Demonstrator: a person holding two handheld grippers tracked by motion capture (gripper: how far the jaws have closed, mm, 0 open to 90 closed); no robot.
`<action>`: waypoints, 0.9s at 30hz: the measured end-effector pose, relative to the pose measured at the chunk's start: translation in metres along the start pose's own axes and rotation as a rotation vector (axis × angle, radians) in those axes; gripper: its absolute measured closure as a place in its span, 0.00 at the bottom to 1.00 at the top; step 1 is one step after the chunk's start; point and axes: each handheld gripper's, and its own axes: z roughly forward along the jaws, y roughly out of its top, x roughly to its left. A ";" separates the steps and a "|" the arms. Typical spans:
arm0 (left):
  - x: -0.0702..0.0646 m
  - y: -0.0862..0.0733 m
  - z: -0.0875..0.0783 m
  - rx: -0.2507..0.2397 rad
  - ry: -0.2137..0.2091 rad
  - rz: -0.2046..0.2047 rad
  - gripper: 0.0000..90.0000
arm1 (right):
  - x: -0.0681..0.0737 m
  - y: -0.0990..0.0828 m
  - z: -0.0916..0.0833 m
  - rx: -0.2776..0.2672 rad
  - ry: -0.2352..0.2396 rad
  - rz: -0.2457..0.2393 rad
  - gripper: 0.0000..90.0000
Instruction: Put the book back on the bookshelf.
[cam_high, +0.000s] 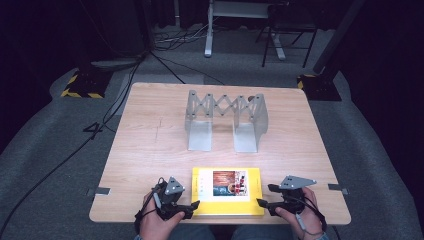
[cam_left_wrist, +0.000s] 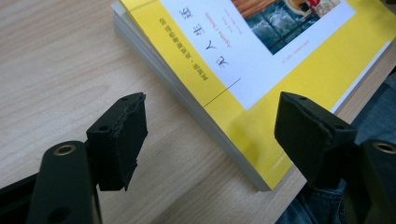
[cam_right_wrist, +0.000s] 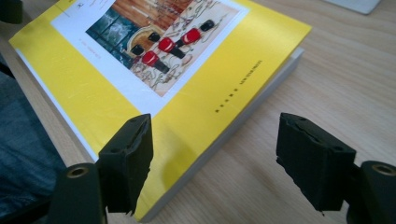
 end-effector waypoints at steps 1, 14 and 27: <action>0.001 0.000 0.003 0.006 -0.015 -0.011 0.29 | 0.001 0.000 0.004 0.010 0.015 0.003 0.31; 0.003 0.009 0.025 0.009 -0.066 0.009 0.28 | 0.007 -0.006 0.014 0.037 0.094 0.040 0.30; -0.005 0.017 0.017 -0.022 -0.004 0.109 0.42 | 0.011 -0.011 0.014 -0.001 0.069 0.040 0.30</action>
